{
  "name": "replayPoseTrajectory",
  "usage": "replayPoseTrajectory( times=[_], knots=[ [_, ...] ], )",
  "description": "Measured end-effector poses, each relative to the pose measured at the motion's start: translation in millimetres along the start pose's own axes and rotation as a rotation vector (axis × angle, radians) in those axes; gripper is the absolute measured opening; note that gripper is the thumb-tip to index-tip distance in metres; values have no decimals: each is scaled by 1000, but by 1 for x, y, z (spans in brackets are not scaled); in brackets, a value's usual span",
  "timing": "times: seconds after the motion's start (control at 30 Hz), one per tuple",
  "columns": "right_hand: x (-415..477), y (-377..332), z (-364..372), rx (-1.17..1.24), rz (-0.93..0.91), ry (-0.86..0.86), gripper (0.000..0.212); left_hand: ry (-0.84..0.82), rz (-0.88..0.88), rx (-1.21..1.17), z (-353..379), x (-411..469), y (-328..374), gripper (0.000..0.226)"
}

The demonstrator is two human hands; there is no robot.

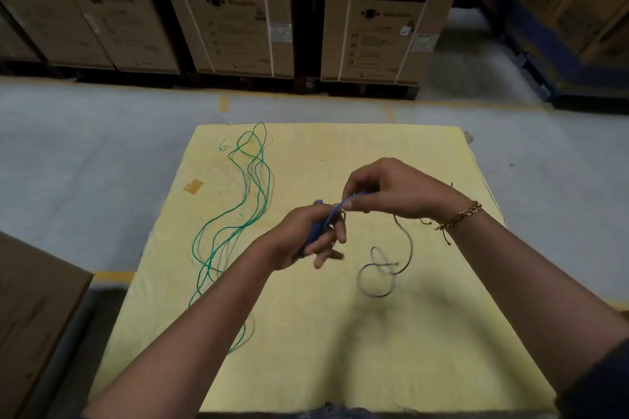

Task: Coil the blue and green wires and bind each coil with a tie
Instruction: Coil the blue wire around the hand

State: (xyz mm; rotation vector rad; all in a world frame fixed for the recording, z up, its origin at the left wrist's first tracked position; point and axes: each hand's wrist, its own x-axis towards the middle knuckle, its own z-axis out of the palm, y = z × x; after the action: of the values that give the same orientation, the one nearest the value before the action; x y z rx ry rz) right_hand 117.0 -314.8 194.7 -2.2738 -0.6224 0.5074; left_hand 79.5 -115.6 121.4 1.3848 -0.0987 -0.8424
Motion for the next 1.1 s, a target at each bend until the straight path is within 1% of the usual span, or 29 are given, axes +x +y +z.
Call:
replayPoseTrajectory(
  times=[0.07,0.13,0.2,0.23,0.33,0.43,0.5,0.53,0.6,0.67,0.77,0.83,0.87,0.93,1.0,1.1],
  knots=[
    [4,5,0,164,1,90,17,-160,20,-325,2,-5,-3,49],
    [7,11,7,270,23,165,27,-338,57,-618,3,-8,-5,46],
    [8,21,16,338,63,241,33,-472,136,-795,2,-12,-4,45],
    [8,29,20,379,87,284,36,-505,178,-841,1,-15,-2,44],
    [4,55,36,459,197,369,53,-533,262,-942,-7,-24,6,41],
    [-5,76,55,388,292,347,63,-521,299,-1008,-17,-28,11,43],
    [-11,84,71,336,329,337,65,-464,305,-1012,-17,-27,14,44],
    [-14,85,80,305,337,338,65,-406,310,-995,-16,-26,15,43],
    [-17,79,101,189,347,318,66,-232,317,-921,-10,-20,17,41],
    [-20,67,123,28,386,224,68,-42,295,-807,0,-11,16,39],
    [-23,37,142,-120,441,68,64,177,223,-511,10,3,7,40],
    [-24,21,144,-160,404,20,59,284,176,-267,11,10,-5,43],
    [-24,16,141,-181,368,-7,56,321,159,-159,10,11,-10,44],
    [-26,9,132,-213,289,-86,46,337,126,7,6,11,-19,43],
    [-27,8,116,-279,223,-165,30,315,73,116,1,9,-26,42],
    [-27,5,81,-300,188,-194,18,263,-1,254,-1,4,-30,43]
  ],
)
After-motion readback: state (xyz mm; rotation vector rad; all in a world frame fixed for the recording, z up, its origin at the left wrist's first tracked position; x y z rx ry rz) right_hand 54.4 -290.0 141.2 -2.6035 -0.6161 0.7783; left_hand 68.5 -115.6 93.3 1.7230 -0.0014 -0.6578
